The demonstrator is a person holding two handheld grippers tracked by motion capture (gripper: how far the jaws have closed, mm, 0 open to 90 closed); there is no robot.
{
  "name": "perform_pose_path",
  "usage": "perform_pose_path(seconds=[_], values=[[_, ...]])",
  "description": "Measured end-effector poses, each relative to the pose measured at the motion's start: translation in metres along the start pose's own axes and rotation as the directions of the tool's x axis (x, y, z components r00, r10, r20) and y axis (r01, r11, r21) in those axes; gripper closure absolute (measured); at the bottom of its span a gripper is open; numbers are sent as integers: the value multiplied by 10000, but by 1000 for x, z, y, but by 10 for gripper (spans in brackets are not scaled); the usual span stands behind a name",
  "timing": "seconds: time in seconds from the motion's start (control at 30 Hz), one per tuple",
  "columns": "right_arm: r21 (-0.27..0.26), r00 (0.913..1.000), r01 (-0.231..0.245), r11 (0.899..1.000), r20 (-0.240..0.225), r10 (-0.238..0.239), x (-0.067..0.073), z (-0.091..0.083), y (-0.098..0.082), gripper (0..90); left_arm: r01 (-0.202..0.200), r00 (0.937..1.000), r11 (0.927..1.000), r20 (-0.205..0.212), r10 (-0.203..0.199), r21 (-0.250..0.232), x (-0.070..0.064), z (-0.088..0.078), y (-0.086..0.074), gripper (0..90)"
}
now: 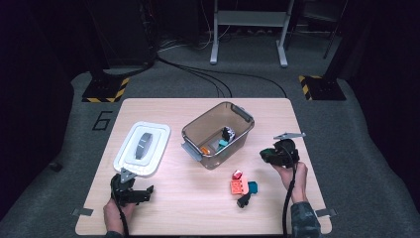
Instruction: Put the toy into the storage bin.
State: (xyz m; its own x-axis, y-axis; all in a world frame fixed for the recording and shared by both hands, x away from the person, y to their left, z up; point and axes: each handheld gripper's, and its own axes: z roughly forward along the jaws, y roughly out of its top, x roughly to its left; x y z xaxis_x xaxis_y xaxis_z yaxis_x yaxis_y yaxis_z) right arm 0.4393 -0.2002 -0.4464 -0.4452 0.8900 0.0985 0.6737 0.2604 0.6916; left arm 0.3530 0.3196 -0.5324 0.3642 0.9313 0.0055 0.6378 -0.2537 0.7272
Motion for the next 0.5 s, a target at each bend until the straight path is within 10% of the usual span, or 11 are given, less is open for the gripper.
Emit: perform_pose_path(seconds=[0.5], values=[[-195, 9999, -110, 9997, 118, 113, -15, 2, 13, 591, 11, 10000, 10000, 3, -11, 3, 0, 0, 0, 2]])
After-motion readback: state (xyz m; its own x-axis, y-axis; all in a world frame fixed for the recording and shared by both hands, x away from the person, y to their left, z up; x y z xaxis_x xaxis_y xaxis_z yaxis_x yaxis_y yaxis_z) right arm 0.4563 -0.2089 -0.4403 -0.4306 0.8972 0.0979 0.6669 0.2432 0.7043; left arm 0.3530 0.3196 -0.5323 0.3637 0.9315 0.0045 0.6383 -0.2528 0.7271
